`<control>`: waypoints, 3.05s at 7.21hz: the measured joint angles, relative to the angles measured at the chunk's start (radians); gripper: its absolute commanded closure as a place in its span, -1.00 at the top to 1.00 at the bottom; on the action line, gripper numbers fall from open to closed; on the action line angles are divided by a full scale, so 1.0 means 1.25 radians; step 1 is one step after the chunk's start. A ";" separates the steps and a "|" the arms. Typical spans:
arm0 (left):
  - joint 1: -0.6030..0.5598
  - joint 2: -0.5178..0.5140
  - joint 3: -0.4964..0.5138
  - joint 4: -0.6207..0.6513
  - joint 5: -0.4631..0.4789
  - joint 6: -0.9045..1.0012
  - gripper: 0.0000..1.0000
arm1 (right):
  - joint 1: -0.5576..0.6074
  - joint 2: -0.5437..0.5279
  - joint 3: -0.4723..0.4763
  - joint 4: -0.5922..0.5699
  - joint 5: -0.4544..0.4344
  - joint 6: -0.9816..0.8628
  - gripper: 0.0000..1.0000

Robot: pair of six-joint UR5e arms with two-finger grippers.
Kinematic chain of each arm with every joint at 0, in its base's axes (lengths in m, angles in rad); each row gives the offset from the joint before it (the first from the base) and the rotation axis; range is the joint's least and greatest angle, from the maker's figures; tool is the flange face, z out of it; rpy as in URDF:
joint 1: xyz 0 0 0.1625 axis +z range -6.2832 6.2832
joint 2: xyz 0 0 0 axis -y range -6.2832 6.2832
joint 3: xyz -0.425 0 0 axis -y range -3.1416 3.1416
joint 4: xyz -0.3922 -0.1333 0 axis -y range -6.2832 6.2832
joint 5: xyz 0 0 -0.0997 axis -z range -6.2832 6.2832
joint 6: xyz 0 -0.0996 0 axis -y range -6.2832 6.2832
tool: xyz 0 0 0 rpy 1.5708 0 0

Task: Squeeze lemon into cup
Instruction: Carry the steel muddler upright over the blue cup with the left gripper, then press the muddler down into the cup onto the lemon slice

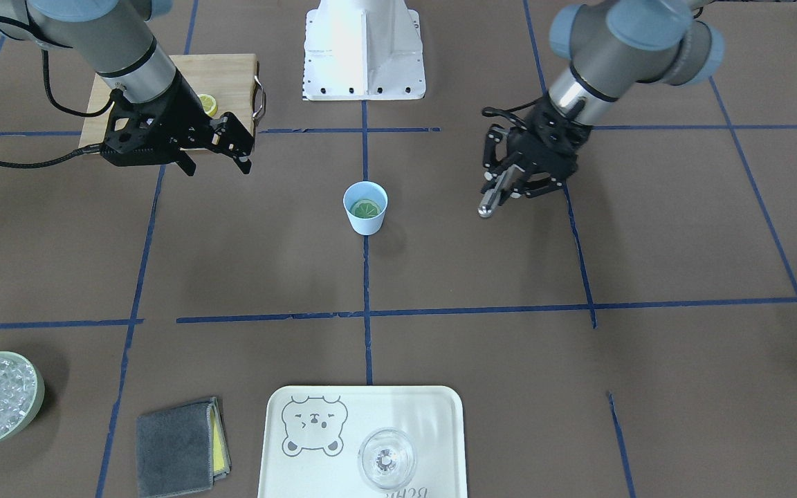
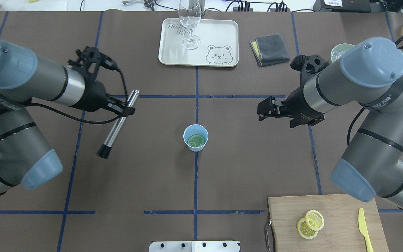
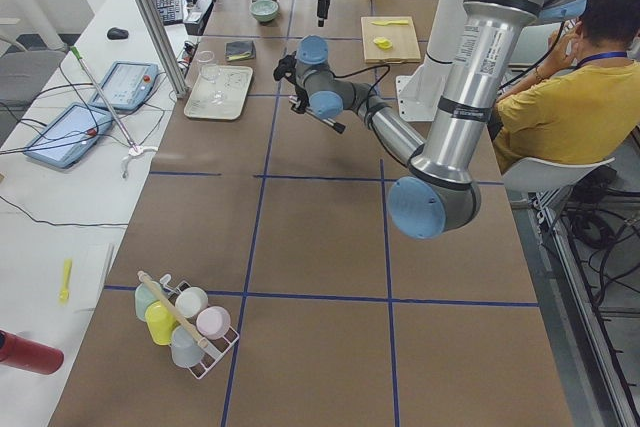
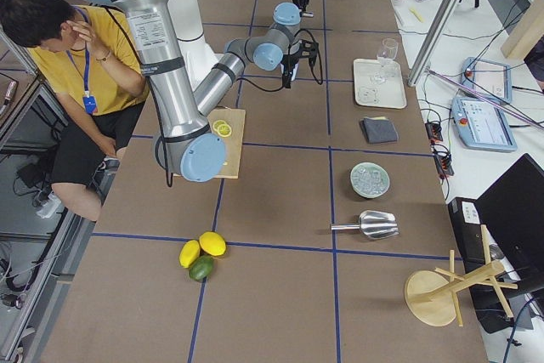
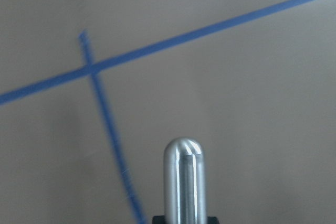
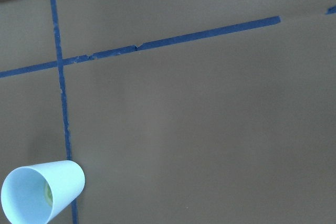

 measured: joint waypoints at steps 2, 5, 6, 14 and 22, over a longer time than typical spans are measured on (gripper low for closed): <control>0.039 -0.066 -0.001 -0.137 0.148 -0.005 -1.00 | 0.006 -0.006 -0.001 0.000 -0.001 -0.001 1.00; 0.196 -0.079 0.081 -0.477 0.571 -0.010 -1.00 | 0.037 -0.027 0.001 0.000 0.001 -0.020 1.00; 0.271 -0.083 0.100 -0.517 0.728 -0.009 -1.00 | 0.054 -0.039 0.000 0.000 0.007 -0.049 1.00; 0.376 -0.145 0.248 -0.557 0.987 -0.010 -1.00 | 0.073 -0.051 -0.005 0.000 0.020 -0.079 1.00; 0.388 -0.174 0.342 -0.567 0.987 -0.011 -1.00 | 0.070 -0.051 -0.007 0.000 0.020 -0.078 1.00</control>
